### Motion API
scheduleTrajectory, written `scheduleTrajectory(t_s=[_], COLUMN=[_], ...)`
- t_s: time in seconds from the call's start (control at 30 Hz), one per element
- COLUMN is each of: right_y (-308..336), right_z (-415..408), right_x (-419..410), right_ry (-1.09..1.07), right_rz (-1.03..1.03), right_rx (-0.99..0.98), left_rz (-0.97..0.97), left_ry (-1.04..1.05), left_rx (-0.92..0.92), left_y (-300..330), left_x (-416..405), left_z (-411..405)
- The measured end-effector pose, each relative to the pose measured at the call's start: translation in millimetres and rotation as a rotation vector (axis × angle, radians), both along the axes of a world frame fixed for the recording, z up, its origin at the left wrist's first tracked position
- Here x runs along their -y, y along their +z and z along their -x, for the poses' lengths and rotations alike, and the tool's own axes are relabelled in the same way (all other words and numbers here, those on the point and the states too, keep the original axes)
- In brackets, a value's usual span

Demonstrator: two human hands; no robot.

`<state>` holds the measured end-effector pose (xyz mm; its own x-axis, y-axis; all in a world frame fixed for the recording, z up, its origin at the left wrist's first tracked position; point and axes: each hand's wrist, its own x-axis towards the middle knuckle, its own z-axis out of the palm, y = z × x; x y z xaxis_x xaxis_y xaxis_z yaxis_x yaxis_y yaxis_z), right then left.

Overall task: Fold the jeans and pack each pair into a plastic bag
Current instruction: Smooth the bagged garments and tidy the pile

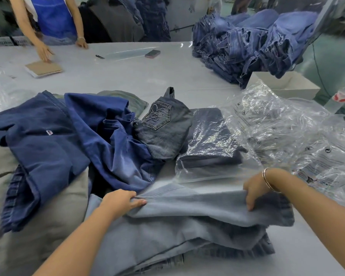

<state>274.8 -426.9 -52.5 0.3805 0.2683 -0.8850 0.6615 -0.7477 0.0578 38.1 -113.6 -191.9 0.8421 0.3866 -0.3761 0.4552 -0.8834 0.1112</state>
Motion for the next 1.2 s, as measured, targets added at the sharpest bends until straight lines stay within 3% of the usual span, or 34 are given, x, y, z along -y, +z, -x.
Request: scheduleTrajectory(t_s=[0.07, 0.13, 0.27, 0.33, 0.4, 0.57, 0.67, 0.73, 0.83, 0.93, 1.07, 1.2], right_y=[8.2, 14.3, -7.0, -27.3, -49.8, -80.0, -63.5, -48.5, -40.7, -41.6, -20.2, 24.3], right_z=[-2.9, -9.5, -31.7, -25.3, -11.0, 41.7, 47.1, 46.9, 50.9, 45.7, 25.5, 20.8], right_x=[5.7, 5.7, -5.9, -12.2, -23.6, -73.2, -87.5, -88.8, -87.5, -84.1, -70.3, -68.2], right_ry=[-0.328, -0.46, 0.014, 0.212, 0.225, 0.183, -0.07, -0.21, -0.142, 0.011, 0.214, 0.134], right_rz=[-0.168, -0.276, -0.14, -0.054, -0.113, -0.535, -0.86, -0.926, -0.864, -0.785, -0.49, -0.59], right_rx=[-0.161, -0.221, 0.327, 0.444, 0.45, 0.155, -0.26, -0.468, -0.48, -0.327, -0.05, -0.254], left_rz=[0.054, 0.175, 0.525, 0.568, 0.535, 0.534, 0.812, 1.042, 1.274, 1.324, 1.444, 1.447], left_ry=[0.028, 0.065, 0.142, 0.143, 0.09, -0.028, -0.065, -0.027, 0.052, 0.082, 0.11, 0.169], left_rx=[0.004, 0.015, 0.029, 0.021, -0.023, -0.087, -0.023, 0.04, 0.085, 0.11, 0.168, 0.224], left_y=[0.3, 4.3, 21.2, 26.9, 28.7, 44.2, 63.9, 82.5, 97.2, 97.5, 87.5, 74.8], left_x=[-2.1, -5.5, -7.8, -9.0, -8.4, 25.5, 42.1, 46.1, 44.2, 39.7, 30.4, 21.0], left_z=[0.8, -0.7, -11.0, -18.0, -28.0, -57.7, -60.9, -54.4, -46.9, -44.8, -39.9, -34.9])
